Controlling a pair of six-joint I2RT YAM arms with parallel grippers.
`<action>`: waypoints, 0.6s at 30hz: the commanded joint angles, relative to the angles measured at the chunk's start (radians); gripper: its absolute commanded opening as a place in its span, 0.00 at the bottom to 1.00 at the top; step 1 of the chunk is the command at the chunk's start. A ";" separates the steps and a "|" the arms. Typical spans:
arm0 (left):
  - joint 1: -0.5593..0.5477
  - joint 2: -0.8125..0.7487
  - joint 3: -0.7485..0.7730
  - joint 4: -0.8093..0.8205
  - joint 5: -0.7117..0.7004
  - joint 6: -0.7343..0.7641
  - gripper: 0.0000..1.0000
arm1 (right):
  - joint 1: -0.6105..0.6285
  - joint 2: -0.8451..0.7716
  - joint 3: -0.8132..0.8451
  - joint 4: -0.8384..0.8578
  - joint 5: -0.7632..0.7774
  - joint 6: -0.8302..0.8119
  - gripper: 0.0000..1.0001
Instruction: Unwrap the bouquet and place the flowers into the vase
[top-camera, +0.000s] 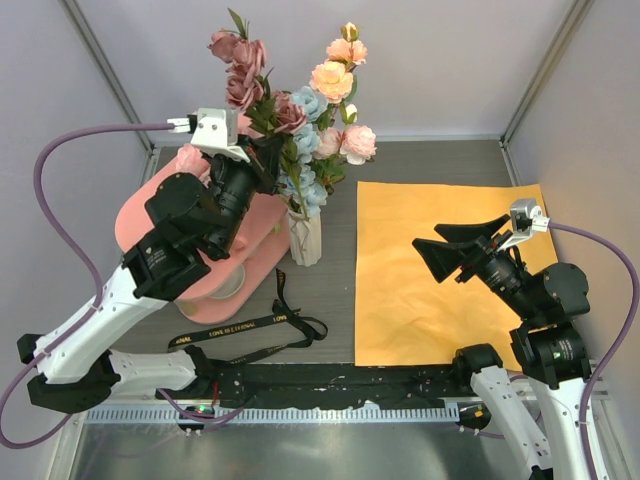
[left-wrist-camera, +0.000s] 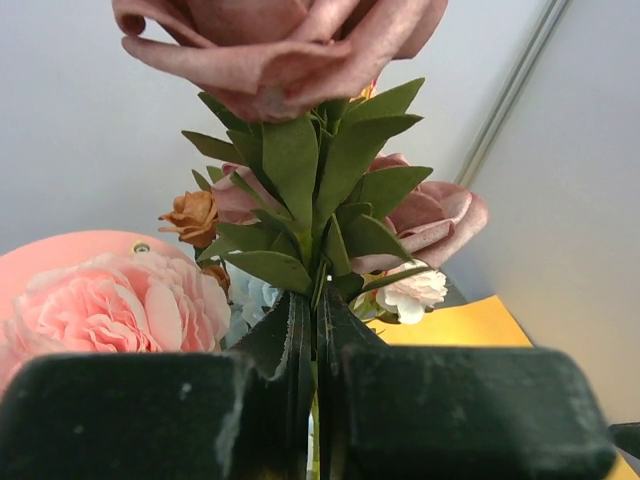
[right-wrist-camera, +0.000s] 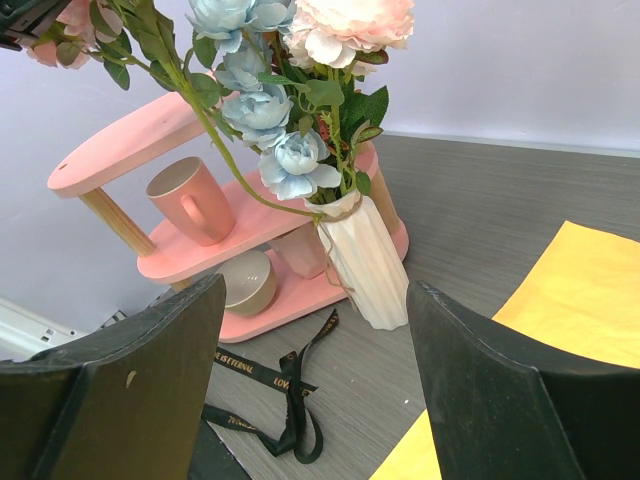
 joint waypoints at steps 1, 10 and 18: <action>0.002 -0.023 -0.002 0.142 -0.017 0.081 0.00 | 0.005 0.009 0.027 0.039 -0.009 -0.001 0.79; 0.002 -0.009 0.041 0.148 -0.004 0.119 0.00 | 0.005 0.009 0.023 0.044 -0.008 -0.004 0.79; 0.002 -0.001 0.002 0.149 -0.055 0.127 0.00 | 0.005 0.001 0.020 0.033 -0.003 -0.009 0.79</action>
